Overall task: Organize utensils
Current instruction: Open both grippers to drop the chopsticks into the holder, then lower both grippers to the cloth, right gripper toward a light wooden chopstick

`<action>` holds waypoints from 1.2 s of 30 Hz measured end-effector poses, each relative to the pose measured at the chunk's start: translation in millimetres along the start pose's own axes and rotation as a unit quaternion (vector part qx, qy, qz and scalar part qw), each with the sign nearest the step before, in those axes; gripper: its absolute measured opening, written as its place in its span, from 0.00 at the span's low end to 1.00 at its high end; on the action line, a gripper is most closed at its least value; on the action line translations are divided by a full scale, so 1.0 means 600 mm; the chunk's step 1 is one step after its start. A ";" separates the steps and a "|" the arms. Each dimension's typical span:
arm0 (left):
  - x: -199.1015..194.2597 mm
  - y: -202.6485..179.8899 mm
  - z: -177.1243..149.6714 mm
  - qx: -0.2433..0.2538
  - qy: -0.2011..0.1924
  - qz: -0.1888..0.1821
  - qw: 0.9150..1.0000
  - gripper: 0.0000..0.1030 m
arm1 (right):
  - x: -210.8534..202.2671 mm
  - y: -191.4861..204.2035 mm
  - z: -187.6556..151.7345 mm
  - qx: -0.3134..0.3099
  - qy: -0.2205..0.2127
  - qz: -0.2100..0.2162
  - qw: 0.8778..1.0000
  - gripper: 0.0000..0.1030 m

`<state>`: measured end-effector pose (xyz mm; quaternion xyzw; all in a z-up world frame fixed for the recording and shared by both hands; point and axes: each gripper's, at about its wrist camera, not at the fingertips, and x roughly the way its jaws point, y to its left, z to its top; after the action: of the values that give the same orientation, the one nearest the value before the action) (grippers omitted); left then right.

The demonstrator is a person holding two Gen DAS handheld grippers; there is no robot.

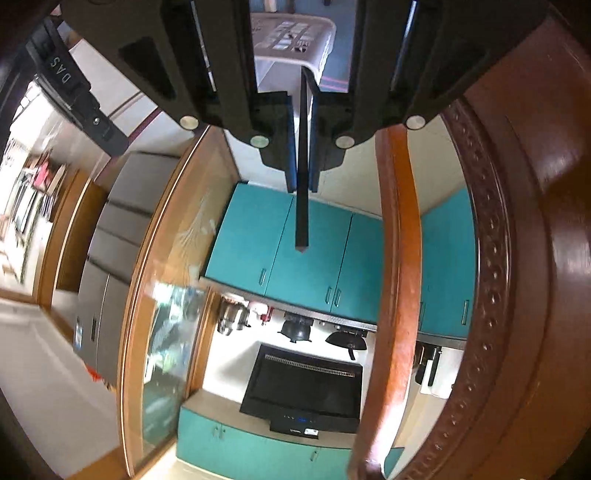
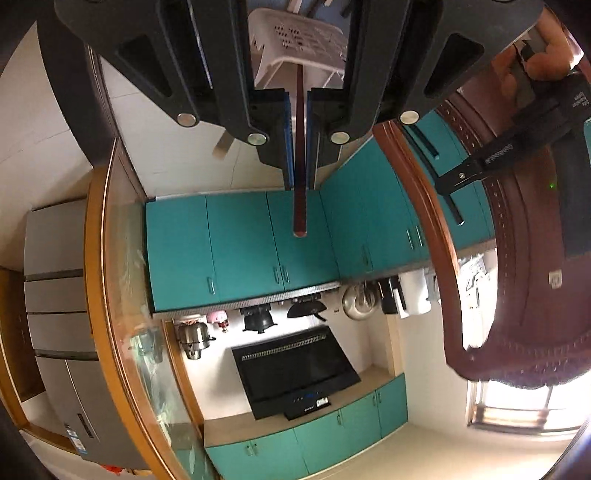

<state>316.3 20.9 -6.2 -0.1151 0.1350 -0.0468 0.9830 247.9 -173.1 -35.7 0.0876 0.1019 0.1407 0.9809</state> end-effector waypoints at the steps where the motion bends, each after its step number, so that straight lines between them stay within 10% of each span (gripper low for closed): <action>1: 0.005 -0.001 -0.001 0.001 0.002 0.000 1.000 0.07 | -0.004 0.002 -0.001 -0.003 0.001 -0.001 1.000 0.06; 15: -0.061 0.009 -0.039 0.012 0.001 -0.020 1.000 0.07 | -0.129 0.018 0.035 -0.014 -0.042 0.026 0.999 0.29; 21: -0.074 0.069 -0.107 0.004 0.050 0.019 0.999 0.10 | -0.105 0.073 -0.043 -0.082 0.110 0.139 0.981 0.29; 26: -0.015 0.108 -0.187 -0.011 0.162 0.057 0.985 0.10 | 0.053 0.037 -0.221 -0.050 0.320 0.025 0.946 0.29; 36: -0.002 0.080 -0.234 0.048 0.221 0.059 0.972 0.30 | 0.105 0.033 -0.293 -0.037 0.374 -0.044 0.926 0.26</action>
<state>279.4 37.2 -148.9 -0.0461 0.3529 -0.0198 0.9343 262.7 -110.7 -212.0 -0.0127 0.4599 0.1239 0.8792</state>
